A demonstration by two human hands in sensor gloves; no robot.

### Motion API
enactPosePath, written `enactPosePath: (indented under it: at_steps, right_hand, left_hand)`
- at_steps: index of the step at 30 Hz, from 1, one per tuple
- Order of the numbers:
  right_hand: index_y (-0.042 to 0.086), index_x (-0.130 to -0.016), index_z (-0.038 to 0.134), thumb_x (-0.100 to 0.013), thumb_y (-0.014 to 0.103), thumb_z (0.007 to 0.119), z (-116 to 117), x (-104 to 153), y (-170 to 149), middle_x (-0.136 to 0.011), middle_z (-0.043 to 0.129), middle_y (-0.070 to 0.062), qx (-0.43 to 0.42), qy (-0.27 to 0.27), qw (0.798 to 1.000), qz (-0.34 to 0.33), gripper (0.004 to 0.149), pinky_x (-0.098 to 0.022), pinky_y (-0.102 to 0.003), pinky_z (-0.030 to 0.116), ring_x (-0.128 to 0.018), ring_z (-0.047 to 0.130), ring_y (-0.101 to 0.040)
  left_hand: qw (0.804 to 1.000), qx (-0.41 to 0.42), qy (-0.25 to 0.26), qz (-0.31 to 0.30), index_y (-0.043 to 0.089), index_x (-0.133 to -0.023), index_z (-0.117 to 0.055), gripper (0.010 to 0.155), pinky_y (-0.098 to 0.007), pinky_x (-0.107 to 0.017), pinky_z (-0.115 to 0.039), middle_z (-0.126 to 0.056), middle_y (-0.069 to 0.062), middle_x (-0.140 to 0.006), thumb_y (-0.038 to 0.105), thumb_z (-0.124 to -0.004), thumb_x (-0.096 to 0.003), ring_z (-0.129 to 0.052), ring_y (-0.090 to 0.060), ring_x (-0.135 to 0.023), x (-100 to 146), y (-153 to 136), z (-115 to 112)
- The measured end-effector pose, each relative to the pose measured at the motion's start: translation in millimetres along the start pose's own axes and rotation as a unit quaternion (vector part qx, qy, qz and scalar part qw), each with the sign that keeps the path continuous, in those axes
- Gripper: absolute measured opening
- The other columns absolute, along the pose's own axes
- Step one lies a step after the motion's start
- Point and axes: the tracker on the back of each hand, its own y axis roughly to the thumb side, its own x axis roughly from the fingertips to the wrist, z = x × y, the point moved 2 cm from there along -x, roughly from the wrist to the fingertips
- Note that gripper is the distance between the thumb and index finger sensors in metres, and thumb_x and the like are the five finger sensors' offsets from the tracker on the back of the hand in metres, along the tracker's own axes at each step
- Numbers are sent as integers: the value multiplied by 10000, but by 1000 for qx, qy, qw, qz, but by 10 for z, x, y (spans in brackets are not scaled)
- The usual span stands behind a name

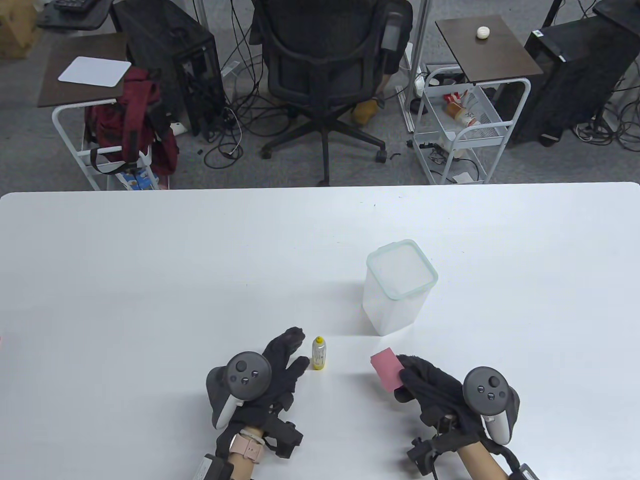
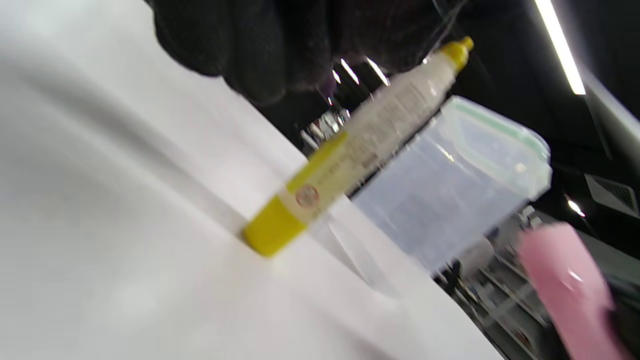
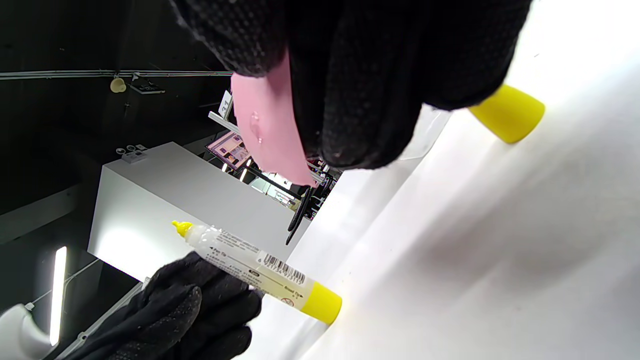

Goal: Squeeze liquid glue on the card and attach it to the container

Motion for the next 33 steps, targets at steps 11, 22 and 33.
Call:
enactPosePath:
  at_steps: [11,22,33]
  right_hand:
    - [146,-909,779,-571,322,697,-453,78,514,-730,950,-92,43,-113,990,-73,389,-511,-458,802,-510,1003,-208]
    - [188,-936,757,-572,329,715,-704,-405,1531,-699,935,-38,433,-262,847,-162,392,-536,-455,781,-501,965,-179]
    - [244,-912,769,-545,348,759,-221,-944,1596,-724,915,-3,596,-208,759,-159,382,-597,-474,745,-566,939,-196]
  left_hand:
    - [997,62,27,40,238,-917,-789,419,-412,-549,-849,-963,9,-803,374,-722,-527,-1029,-225,-684,58,-233,129]
    - [999,35,4,26,236,-923,-787,427,-415,-554,-845,-962,6,-807,387,-712,-531,-1027,-230,-690,34,-245,91]
    - [999,38,-1,22,234,-925,-789,431,-418,-555,-843,-962,3,-809,394,-704,-534,-1024,-234,-692,21,-244,102]
